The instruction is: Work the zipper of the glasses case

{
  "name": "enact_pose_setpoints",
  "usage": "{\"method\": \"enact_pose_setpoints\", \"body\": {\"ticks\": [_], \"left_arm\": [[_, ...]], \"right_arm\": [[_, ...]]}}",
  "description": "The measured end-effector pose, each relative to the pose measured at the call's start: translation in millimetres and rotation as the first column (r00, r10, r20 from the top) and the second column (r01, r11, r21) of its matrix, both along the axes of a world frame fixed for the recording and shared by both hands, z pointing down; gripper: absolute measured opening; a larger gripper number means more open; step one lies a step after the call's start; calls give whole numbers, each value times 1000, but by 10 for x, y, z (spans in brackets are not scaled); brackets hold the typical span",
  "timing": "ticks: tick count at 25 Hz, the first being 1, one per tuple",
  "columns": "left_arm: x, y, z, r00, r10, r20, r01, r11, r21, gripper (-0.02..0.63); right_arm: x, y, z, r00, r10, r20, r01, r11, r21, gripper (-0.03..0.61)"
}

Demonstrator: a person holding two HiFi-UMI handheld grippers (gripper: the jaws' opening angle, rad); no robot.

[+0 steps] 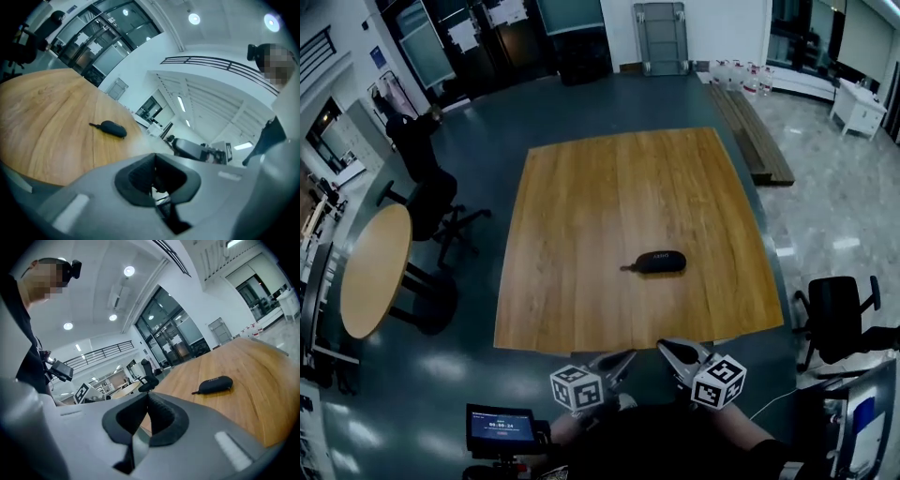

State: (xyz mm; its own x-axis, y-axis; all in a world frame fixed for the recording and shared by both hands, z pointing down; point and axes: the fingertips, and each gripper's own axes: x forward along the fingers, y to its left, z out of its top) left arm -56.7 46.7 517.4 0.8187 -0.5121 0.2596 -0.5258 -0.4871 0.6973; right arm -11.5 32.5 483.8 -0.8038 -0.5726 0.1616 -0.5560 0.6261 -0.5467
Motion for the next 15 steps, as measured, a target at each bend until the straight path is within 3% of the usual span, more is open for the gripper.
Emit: {"method": "enact_pose_setpoints", "body": {"ticks": [7, 15], "left_arm": [[101, 366, -71, 995, 79, -55, -78, 997, 30, -2], [380, 833, -152, 998, 20, -57, -17, 998, 55, -2]], "right_arm": [[-30, 580, 7, 997, 42, -66, -38, 998, 47, 5], [282, 1007, -129, 998, 0, -69, 6, 996, 85, 5]]}}
